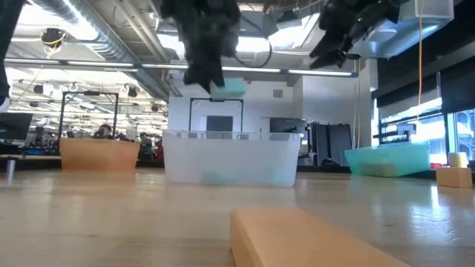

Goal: Sort & place blocks by color
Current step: Put the blue block into the transparent bin

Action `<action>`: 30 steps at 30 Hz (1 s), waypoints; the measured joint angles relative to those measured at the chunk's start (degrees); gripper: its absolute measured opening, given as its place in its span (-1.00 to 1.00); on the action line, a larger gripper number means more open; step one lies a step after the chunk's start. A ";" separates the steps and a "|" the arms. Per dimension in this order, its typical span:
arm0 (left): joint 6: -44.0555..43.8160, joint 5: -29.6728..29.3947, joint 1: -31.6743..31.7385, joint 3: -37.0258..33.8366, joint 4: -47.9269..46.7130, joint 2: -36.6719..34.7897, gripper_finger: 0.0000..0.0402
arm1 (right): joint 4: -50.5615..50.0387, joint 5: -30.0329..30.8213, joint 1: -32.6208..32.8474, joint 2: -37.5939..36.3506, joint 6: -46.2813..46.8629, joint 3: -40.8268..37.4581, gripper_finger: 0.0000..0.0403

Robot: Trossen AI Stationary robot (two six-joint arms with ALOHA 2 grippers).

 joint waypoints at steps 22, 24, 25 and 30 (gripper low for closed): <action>-8.11 -5.75 -14.36 0.00 -4.73 12.19 -0.37 | -6.98 -23.73 0.87 -0.02 -11.77 0.00 0.23; -7.47 -6.17 -14.36 0.00 -4.77 12.96 -0.29 | -7.02 -23.73 1.22 -0.02 -11.71 0.00 0.23; -6.81 -6.41 -14.36 0.00 -5.24 13.20 -0.24 | -7.15 -23.73 1.45 -0.02 -11.74 0.00 0.23; -5.10 -6.96 -14.40 0.00 -4.88 13.57 -0.10 | -8.55 -19.62 3.10 -0.49 -11.82 0.00 0.23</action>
